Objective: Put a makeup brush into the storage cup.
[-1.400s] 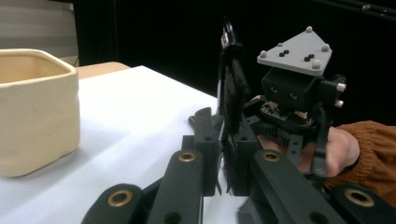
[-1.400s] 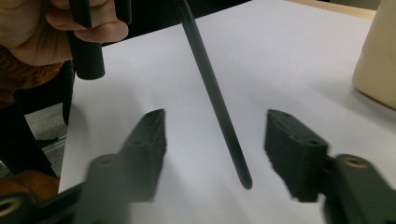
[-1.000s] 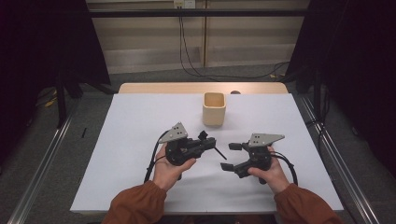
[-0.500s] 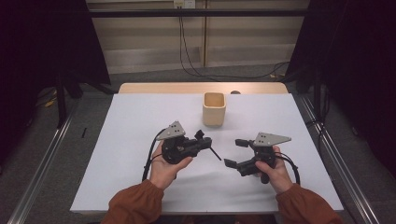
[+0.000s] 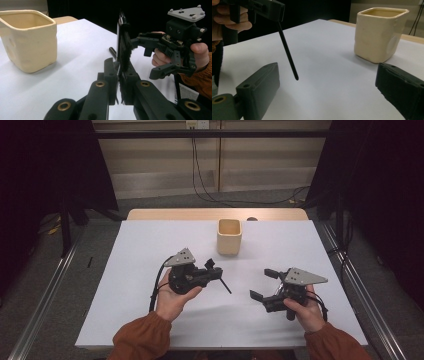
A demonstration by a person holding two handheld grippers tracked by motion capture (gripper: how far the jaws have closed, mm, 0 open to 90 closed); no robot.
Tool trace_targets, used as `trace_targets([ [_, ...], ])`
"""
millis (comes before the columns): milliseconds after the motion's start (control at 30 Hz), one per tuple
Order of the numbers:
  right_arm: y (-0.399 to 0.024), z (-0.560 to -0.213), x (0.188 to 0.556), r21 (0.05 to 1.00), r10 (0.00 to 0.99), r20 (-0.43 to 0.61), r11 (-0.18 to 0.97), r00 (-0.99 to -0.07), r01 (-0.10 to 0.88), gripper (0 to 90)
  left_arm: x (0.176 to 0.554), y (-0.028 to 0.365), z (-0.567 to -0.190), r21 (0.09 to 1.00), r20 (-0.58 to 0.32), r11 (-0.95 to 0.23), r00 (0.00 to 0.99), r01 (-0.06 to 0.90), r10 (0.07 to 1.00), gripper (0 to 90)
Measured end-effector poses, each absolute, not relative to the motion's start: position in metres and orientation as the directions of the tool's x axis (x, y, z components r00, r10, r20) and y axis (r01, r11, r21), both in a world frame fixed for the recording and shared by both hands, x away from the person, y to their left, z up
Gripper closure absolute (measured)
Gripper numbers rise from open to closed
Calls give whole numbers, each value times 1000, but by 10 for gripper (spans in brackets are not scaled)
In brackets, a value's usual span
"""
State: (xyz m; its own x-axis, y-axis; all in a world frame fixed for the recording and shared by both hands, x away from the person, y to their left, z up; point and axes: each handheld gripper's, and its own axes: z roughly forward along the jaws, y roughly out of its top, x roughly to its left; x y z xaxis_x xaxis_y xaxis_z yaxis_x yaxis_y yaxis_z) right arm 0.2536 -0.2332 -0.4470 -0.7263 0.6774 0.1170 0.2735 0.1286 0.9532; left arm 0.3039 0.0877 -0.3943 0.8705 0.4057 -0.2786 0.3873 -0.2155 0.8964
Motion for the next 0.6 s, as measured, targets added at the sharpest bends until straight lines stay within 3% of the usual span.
trace_targets([
  [600,-267,-447,235,961,740,109,91,-664,260,12,313,100,-386,880,-245,-274,867,387,435,854],
])
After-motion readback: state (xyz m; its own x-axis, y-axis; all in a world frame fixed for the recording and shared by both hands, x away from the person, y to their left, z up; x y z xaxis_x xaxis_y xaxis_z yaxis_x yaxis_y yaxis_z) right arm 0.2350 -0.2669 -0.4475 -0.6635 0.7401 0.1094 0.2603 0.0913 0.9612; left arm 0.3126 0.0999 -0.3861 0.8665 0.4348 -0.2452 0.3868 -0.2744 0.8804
